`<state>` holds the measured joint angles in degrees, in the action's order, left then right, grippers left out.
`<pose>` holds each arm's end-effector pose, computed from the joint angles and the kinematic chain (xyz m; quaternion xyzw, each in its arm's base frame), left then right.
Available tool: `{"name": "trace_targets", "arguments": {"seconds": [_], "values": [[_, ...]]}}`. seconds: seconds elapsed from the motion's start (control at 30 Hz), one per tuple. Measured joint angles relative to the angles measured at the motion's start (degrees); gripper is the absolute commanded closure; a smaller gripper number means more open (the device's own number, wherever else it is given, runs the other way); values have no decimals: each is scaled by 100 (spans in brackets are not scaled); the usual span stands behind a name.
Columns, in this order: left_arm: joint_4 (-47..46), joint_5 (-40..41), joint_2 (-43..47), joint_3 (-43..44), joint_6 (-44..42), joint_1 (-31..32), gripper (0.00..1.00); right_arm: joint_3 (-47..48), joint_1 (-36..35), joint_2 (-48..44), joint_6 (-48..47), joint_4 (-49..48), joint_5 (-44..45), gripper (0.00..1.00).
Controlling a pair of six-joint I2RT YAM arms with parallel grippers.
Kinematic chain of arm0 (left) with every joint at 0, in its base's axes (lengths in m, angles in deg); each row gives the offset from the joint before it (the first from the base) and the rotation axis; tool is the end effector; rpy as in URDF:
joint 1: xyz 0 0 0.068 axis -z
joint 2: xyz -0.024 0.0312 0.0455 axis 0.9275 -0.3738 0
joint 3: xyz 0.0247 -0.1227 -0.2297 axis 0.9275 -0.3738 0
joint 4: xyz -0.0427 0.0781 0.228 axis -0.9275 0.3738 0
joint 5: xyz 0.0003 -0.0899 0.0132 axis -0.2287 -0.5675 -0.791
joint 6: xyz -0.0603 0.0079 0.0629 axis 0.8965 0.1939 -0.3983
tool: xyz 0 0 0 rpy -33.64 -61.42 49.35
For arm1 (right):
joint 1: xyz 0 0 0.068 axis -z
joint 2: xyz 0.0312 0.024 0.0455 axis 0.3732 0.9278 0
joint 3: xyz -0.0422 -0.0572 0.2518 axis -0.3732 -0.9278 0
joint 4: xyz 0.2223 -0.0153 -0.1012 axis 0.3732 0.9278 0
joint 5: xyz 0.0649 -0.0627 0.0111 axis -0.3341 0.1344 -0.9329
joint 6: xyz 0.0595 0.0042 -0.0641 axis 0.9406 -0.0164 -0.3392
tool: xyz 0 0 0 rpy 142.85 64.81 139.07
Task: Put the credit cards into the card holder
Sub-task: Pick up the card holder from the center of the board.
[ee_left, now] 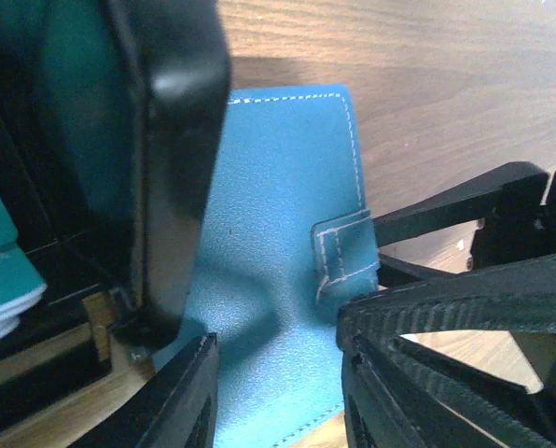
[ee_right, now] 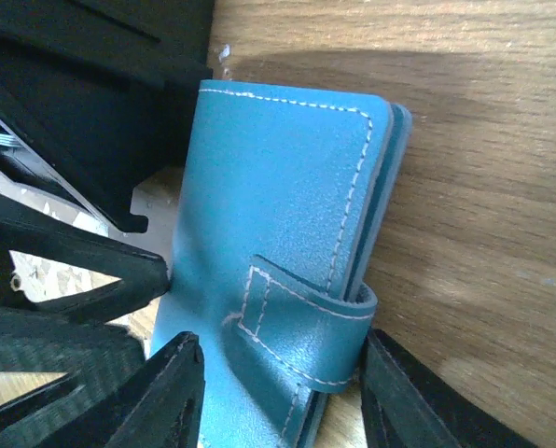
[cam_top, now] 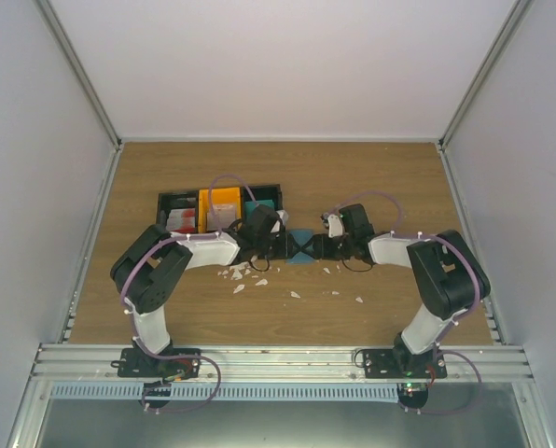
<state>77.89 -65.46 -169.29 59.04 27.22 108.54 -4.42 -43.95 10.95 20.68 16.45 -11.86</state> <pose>0.2734 -0.2616 0.1202 0.0497 0.9178 -0.3407 0.1977 0.2744 0.1547 0.0985 -0.0295 0.9161 0.3642 0.1648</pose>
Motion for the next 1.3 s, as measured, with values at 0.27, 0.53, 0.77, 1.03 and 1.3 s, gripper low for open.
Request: {"name": "trace_targets", "arguments": {"seconds": [0.27,0.53,0.77,1.03,1.3], "values": [[337,72,-55,70,-129,0,71,-247,39,61,208,-444,-442,68],[415,13,-48,59,-234,2,68,-527,63,61,863,-1123,-730,99],[369,-149,603,-354,-286,35,46,-682,52,-354,1034,-1071,-780,99],[575,-76,2579,-638,-337,20,15,-953,52,-2046,575,-560,-964,100],[1121,-264,3936,-363,-581,-216,10,-914,52,-3449,232,-1174,-1921,99]]}}
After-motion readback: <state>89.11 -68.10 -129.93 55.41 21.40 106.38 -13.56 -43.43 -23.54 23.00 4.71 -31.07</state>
